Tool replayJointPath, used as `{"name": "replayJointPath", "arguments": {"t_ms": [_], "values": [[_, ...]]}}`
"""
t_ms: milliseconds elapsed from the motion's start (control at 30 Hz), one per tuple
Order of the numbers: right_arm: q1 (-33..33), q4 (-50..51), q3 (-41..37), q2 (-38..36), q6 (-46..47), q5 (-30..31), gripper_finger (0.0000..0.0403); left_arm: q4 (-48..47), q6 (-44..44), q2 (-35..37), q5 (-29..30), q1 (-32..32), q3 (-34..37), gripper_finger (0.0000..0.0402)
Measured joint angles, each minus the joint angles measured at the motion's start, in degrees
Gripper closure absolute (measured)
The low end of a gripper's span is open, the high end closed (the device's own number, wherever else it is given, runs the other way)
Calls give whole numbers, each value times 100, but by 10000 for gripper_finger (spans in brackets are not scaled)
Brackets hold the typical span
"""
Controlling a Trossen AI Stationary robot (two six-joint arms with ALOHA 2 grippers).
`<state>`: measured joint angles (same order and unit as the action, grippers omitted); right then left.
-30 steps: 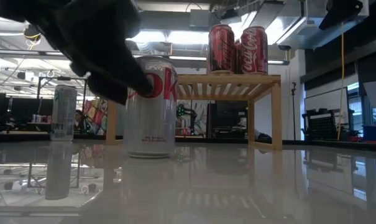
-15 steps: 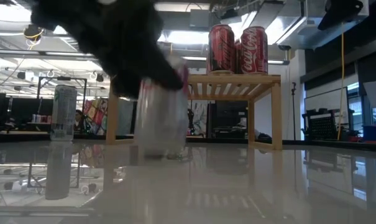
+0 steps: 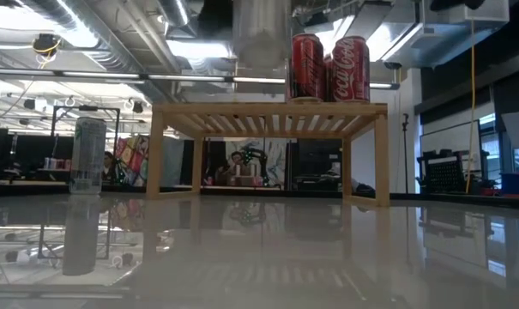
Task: Place canned beverage on shelf
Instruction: Put the left silver soda can on the shelf
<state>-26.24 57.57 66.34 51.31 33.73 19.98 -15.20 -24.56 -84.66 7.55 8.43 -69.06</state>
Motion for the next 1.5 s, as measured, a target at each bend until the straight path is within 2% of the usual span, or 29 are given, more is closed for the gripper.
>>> {"name": "replayJointPath", "arguments": {"t_ms": [267,433,700,867,1067,1233,1500], "values": [[7,80,320,-247,-733,10,45,-1992,694,148,-211,-980,-1745,116],[120,133,320,-509,-866,234,45,-2398,1220,151,-592,-1800,-2248,115],[781,112,320,-701,-496,364,45,-2427,2330,140,-1914,-3301,-2279,113],[912,111,320,-696,-488,394,45,-2209,2985,-12,-2652,-3889,-2277,113],[905,108,315,-689,-292,453,45,-2312,3483,-453,-3315,-4168,-2271,112],[905,110,315,-646,-73,448,45,-2227,3837,-556,-3805,-4355,-2271,112],[903,106,313,-644,-31,536,45,-1932,4306,-932,-3898,-4410,-2273,112]]}}
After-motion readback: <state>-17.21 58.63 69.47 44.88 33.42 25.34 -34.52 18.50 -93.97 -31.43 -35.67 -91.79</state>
